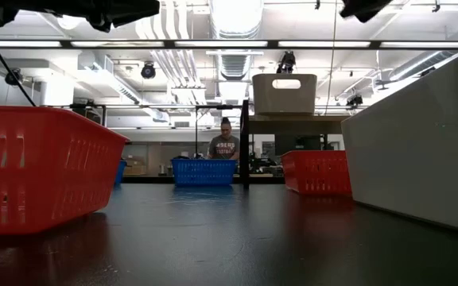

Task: Stack baskets on shelf by color
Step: Put the top left red bin on the shelf

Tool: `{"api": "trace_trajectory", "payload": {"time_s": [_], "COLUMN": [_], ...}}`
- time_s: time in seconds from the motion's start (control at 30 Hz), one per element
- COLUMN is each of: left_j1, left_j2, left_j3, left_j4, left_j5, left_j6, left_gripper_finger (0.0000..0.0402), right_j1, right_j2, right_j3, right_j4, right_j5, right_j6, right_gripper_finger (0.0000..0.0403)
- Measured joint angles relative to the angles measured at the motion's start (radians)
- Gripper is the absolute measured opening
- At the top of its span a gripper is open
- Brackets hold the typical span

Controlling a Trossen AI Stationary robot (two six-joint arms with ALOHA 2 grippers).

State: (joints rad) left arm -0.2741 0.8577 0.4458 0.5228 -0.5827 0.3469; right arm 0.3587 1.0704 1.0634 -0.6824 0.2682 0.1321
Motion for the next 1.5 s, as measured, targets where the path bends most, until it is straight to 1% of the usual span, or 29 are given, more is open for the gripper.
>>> {"api": "trace_trajectory", "payload": {"time_s": [0.1,0.23,0.37,0.47,0.67,0.77,0.87,0.97,1.13,1.5], "left_j1": [0.000,0.000,0.000,0.000,0.000,-0.001,-0.001,-0.001,-0.001,-0.001], "left_j2": [-0.002,-0.002,0.001,0.001,0.002,0.002,0.006,0.012,0.010,0.008], "left_j3": [-0.001,-0.007,-0.012,-0.012,-0.012,-0.013,-0.013,-0.013,-0.014,-0.014], "left_j4": [0.000,0.001,0.001,0.001,0.001,0.001,0.001,0.000,0.001,0.016], "left_j5": [0.000,0.000,0.000,0.001,0.001,0.001,0.001,0.002,0.002,0.002], "left_j6": [0.000,0.000,0.000,0.000,-0.002,-0.027,-0.030,-0.041,-0.044,-0.052], "left_gripper_finger": [0.0118,0.0118,0.0118,0.0118,0.0118,0.0118,0.0118,0.0118,0.0118,0.0118], "right_j1": [0.015,0.021,0.021,0.006,-0.050,-0.070,-0.083,-0.087,-0.090,-0.125], "right_j2": [0.064,0.133,0.204,0.245,0.334,0.369,0.411,0.449,0.514,0.603], "right_j3": [0.035,0.095,0.129,0.153,0.173,0.173,0.168,0.168,0.168,0.168], "right_j4": [-0.053,-0.115,-0.135,-0.134,-0.137,-0.136,-0.140,-0.139,-0.139,-0.127], "right_j5": [-0.017,-0.006,-0.006,-0.005,0.002,-0.003,-0.002,-0.003,-0.005,-0.005], "right_j6": [0.059,0.136,0.149,0.141,0.145,0.156,0.148,0.150,0.154,0.216], "right_gripper_finger": [0.0009,0.0009,0.0021,0.0045,0.0112,0.0144,0.0167,0.0182,0.0188,0.0178]}}
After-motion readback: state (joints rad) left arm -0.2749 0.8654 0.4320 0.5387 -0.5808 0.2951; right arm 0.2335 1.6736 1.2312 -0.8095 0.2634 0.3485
